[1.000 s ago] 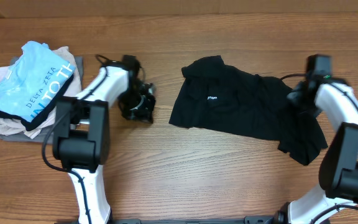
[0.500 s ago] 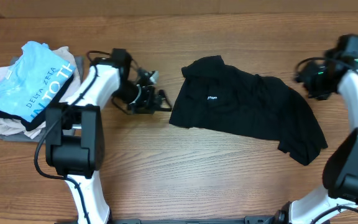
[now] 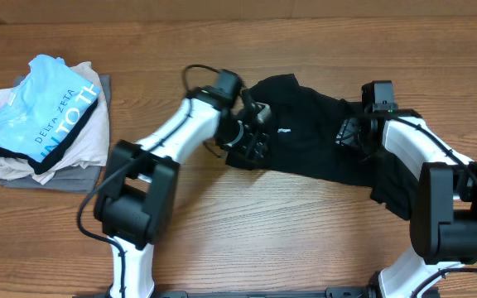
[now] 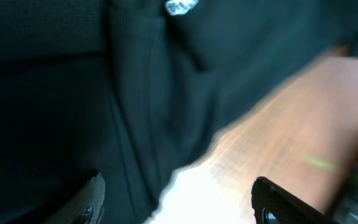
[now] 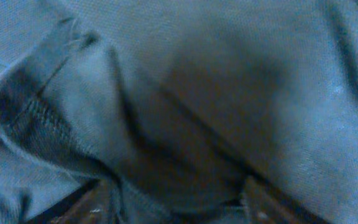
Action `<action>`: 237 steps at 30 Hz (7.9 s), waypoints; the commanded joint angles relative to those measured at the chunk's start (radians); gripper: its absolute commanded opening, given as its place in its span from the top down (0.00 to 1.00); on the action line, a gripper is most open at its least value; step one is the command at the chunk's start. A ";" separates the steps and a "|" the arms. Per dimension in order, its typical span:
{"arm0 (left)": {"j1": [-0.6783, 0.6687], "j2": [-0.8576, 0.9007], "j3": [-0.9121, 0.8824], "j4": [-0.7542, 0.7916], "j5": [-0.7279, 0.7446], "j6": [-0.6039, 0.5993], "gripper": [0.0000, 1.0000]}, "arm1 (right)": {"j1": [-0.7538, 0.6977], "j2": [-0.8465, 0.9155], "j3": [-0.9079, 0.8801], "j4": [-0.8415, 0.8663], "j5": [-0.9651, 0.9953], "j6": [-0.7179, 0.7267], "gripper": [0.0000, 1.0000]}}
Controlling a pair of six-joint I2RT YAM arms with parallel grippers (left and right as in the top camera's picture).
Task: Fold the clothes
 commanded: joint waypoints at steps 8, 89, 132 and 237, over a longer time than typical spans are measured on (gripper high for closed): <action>-0.133 -0.022 0.008 0.020 -0.388 -0.070 0.60 | -0.087 -0.006 0.034 -0.051 0.082 0.078 0.90; 0.311 -0.051 0.008 -0.214 -0.431 -0.120 0.96 | -0.348 -0.075 0.326 -0.169 0.119 0.021 0.87; 0.063 -0.003 0.008 0.130 -0.131 -0.496 0.51 | -0.214 -0.059 0.323 -0.370 -0.408 -0.079 0.41; -0.086 0.103 0.176 0.090 -0.327 -0.215 0.96 | -0.214 -0.059 0.323 -0.374 -0.407 -0.079 0.41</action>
